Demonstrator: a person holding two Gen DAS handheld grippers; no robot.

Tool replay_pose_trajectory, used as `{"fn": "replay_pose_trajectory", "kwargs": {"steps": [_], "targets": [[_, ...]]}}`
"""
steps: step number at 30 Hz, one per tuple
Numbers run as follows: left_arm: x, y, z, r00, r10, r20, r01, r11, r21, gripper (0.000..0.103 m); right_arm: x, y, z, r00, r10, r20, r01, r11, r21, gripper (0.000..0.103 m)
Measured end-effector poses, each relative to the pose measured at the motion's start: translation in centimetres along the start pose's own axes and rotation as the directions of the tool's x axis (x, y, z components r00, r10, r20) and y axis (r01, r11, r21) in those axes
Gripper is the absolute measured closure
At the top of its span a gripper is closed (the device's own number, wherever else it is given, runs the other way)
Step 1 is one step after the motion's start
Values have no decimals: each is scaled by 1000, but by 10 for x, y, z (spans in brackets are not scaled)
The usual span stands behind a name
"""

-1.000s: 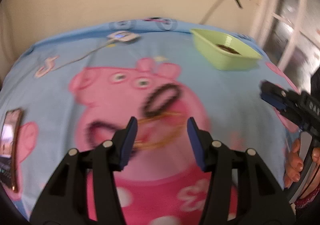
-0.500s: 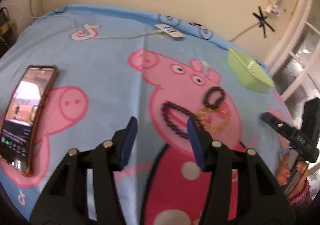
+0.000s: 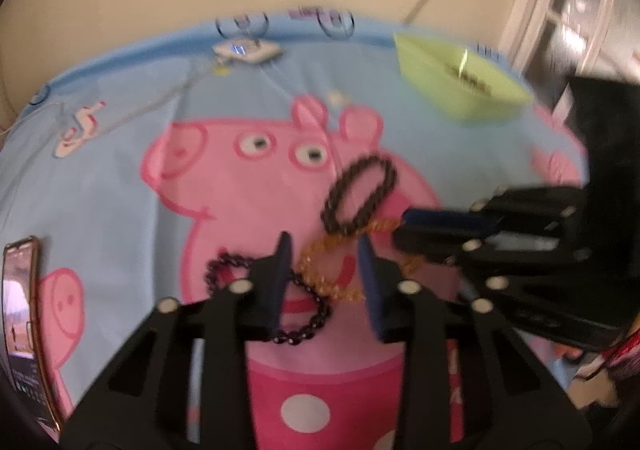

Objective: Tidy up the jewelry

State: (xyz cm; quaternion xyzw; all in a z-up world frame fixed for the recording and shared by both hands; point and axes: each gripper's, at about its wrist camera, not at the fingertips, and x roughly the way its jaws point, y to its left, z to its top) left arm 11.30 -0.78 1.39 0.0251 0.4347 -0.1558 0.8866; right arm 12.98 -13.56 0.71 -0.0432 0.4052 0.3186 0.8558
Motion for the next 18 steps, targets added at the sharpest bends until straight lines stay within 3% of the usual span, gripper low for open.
{"fn": "replay_pose_trajectory", "kwargs": {"steps": [3, 6, 12, 18], "targets": [[0, -9, -5, 999, 33, 2, -33, 998, 52, 77, -9, 1, -9, 1000, -16, 9, 17, 999, -34, 103], [-5, -17, -6, 1000, 13, 3, -13, 998, 61, 95, -22, -13, -20, 999, 0, 45, -1, 1000, 14, 103], [-14, -50, -3, 997, -70, 14, 68, 994, 86, 96, -54, -37, -25, 989, 24, 146, -39, 995, 95, 103], [-19, -70, 52, 982, -179, 57, 176, 983, 55, 96, -97, -67, -10, 963, -10, 268, -22, 993, 119, 103]]}}
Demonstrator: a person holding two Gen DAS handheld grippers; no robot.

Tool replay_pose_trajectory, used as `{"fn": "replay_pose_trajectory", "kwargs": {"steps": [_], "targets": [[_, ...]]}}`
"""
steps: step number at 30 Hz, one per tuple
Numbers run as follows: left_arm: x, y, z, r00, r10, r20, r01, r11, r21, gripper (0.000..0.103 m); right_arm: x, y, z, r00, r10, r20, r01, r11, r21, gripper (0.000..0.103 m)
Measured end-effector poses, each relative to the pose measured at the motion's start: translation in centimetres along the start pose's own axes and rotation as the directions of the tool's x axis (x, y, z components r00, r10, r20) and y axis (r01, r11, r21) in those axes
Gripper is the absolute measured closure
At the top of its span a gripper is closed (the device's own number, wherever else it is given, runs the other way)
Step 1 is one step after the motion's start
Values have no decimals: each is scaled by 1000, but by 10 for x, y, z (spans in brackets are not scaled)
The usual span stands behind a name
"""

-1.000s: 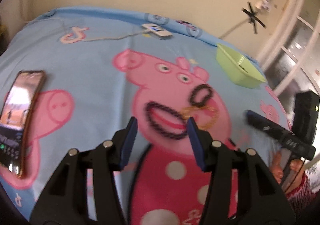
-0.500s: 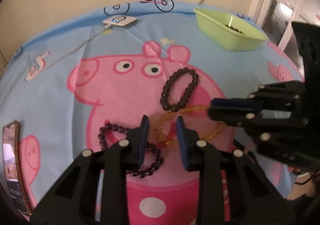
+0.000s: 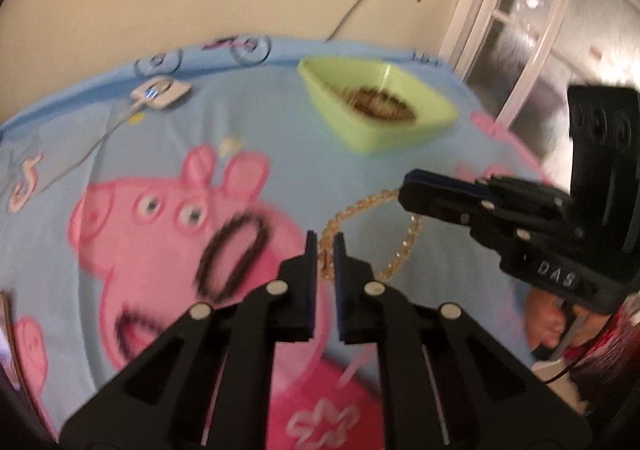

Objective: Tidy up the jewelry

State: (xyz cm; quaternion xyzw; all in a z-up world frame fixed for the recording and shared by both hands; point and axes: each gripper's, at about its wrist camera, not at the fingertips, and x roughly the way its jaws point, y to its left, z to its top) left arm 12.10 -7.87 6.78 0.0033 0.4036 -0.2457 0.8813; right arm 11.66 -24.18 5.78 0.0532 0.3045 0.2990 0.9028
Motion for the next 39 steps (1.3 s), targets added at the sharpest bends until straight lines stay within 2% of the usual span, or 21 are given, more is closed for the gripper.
{"fn": "replay_pose_trajectory", "kwargs": {"steps": [6, 9, 10, 11, 13, 14, 16, 17, 18, 19, 20, 24, 29, 30, 32, 33, 35, 36, 37, 38, 39], "targets": [[29, -17, 82, 997, -68, 44, 67, 997, 25, 96, -26, -60, 47, 989, -89, 119, 80, 993, 81, 103], [56, -29, 123, 995, -49, 87, 45, 998, 45, 96, -23, -88, 66, 982, -121, 142, 105, 988, 115, 103], [68, -31, 133, 996, -35, 87, 30, 998, 55, 89, -16, -101, 73, 980, -145, 135, 127, 983, 129, 103], [86, -31, 143, 998, -7, 68, 3, 999, 49, 77, -10, -114, 77, 972, -198, 129, 178, 973, 148, 103], [99, -24, 148, 999, 34, 41, -33, 999, -10, 77, -9, -131, 74, 958, -259, 123, 232, 952, 201, 103], [97, -19, 147, 999, -1, 47, 3, 999, -43, 77, -13, -136, 68, 961, -247, 127, 213, 948, 238, 103], [80, -15, 134, 995, -41, 91, 46, 998, -53, 77, -28, -138, 53, 964, -206, 170, 152, 947, 283, 100], [71, -15, 125, 994, -28, 110, 33, 998, -45, 76, -37, -135, 40, 961, -202, 187, 140, 944, 299, 95], [63, -14, 115, 992, -20, 123, 25, 999, -42, 76, -40, -132, 35, 961, -198, 195, 131, 942, 308, 85], [54, -12, 104, 990, -14, 139, 20, 999, -43, 75, -47, -128, 21, 960, -185, 211, 108, 937, 331, 81], [46, -11, 91, 988, -7, 152, 14, 999, -45, 71, -51, -122, 10, 960, -173, 222, 89, 934, 345, 80], [19, -5, 33, 977, 92, 192, -82, 995, -59, 67, -52, -92, -19, 957, -176, 230, 82, 926, 367, 80], [0, -6, -18, 954, 192, 230, -177, 981, -82, 67, -38, -52, -42, 960, -222, 170, 149, 921, 359, 75], [-2, -11, -27, 940, 235, 248, -225, 972, -66, 67, -35, -47, -44, 960, -234, 156, 168, 921, 350, 73], [-6, -17, -37, 919, 277, 281, -276, 960, -42, 67, -34, -40, -45, 956, -256, 144, 195, 920, 339, 71], [-7, -20, -41, 903, 304, 304, -310, 950, -29, 67, -36, -36, -44, 948, -276, 161, 210, 919, 334, 70], [-9, -23, -43, 892, 317, 324, -326, 945, -26, 66, -42, -29, -43, 932, -306, 192, 233, 915, 329, 69], [-12, -23, -45, 879, 333, 340, -342, 939, -36, 64, -46, -24, -43, 920, -330, 211, 254, 912, 321, 69], [-14, -23, -45, 863, 360, 355, -367, 929, -50, 55, -50, -19, -43, 906, -355, 229, 277, 908, 313, 69], [-17, -23, -46, 853, 369, 370, -375, 925, -58, 49, -56, -13, -42, 882, -391, 263, 311, 902, 298, 69], [-20, -23, -48, 838, 379, 392, -385, 920, -67, 48, -60, -7, -43, 856, -422, 299, 345, 897, 277, 68]]}}
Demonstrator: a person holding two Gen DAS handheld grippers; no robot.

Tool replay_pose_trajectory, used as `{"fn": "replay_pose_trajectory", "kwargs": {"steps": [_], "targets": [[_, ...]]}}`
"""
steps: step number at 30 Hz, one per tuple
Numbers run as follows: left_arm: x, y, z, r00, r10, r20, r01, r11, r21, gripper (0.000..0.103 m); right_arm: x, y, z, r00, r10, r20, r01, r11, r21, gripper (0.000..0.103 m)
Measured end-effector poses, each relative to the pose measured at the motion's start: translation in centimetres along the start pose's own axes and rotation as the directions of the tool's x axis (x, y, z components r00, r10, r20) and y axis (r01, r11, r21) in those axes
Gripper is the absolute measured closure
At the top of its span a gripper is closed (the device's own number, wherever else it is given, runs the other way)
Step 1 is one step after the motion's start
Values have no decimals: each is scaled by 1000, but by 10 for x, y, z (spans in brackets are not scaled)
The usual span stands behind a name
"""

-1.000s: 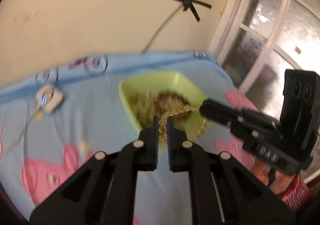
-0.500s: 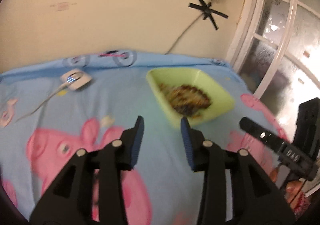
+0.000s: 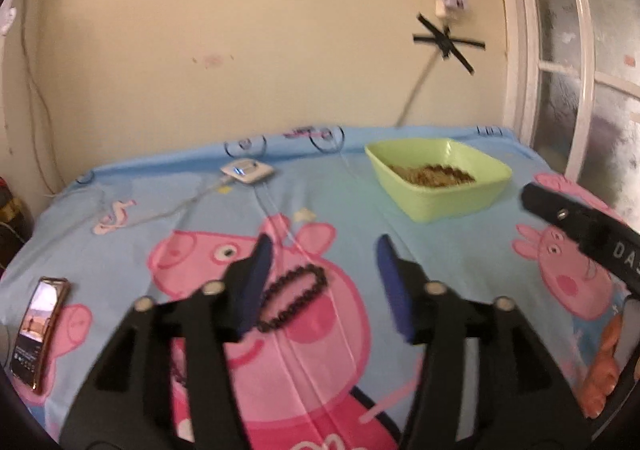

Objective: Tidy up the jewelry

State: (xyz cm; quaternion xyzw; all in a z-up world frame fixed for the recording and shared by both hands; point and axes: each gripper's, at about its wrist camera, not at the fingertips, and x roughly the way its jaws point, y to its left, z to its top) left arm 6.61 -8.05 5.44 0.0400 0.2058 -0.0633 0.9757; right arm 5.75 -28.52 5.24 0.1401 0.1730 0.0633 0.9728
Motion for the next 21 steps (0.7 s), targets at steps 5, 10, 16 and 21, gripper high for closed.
{"fn": "replay_pose_trajectory", "kwargs": {"steps": [5, 10, 16, 21], "targets": [[-4, 9, 0, 999, 35, 22, -34, 999, -37, 47, -12, 13, -7, 991, -79, 111, 92, 989, -112, 67], [-7, 11, 0, 997, 64, 36, -62, 997, -53, 31, -19, 21, -10, 984, -84, 155, 108, 982, -155, 52], [-12, 6, -1, 995, 78, 58, -76, 996, -38, 15, -22, 32, -13, 982, -86, 170, 120, 971, -207, 42], [-17, 5, -2, 993, 84, 83, -81, 996, -34, 8, -22, 27, -12, 985, -71, 159, 100, 978, -183, 38]]}}
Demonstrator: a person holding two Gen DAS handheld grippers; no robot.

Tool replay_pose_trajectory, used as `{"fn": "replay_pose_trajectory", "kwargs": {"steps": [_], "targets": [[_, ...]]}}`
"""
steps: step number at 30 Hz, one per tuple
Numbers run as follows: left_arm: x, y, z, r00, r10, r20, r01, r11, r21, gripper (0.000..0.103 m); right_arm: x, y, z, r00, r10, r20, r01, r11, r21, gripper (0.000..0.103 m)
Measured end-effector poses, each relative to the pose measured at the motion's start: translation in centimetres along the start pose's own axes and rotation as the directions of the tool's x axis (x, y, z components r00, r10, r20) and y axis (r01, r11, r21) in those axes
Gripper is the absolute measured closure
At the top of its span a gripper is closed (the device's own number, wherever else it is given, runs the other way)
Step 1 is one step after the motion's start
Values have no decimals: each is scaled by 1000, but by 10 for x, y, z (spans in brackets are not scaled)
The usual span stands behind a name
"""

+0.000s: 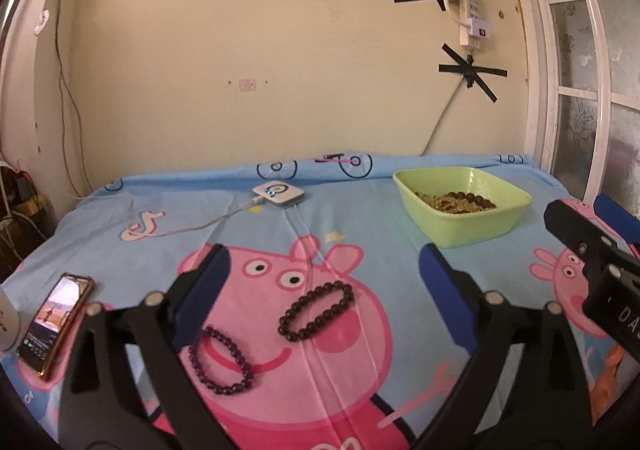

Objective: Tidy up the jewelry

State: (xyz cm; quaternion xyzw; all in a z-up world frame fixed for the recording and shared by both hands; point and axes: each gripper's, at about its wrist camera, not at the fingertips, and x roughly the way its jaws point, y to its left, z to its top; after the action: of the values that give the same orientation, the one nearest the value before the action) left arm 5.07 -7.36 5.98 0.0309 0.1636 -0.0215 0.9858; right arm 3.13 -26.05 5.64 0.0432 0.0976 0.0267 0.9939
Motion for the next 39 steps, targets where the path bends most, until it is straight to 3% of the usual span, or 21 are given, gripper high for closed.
{"fn": "replay_pose_trajectory", "kwargs": {"steps": [9, 33, 39], "targets": [[7, -3, -1, 999, 20, -34, -19, 1000, 15, 6, 2, -4, 0, 999, 31, -18, -31, 999, 31, 34], [-6, 5, -1, 999, 30, 16, -30, 999, -36, 6, 0, -9, -1, 1000, 14, -16, -13, 998, 62, 33], [-7, 9, -1, 999, 48, 15, -47, 997, -56, 6, 0, -1, 0, 999, 28, -18, -28, 999, 19, 33]]}}
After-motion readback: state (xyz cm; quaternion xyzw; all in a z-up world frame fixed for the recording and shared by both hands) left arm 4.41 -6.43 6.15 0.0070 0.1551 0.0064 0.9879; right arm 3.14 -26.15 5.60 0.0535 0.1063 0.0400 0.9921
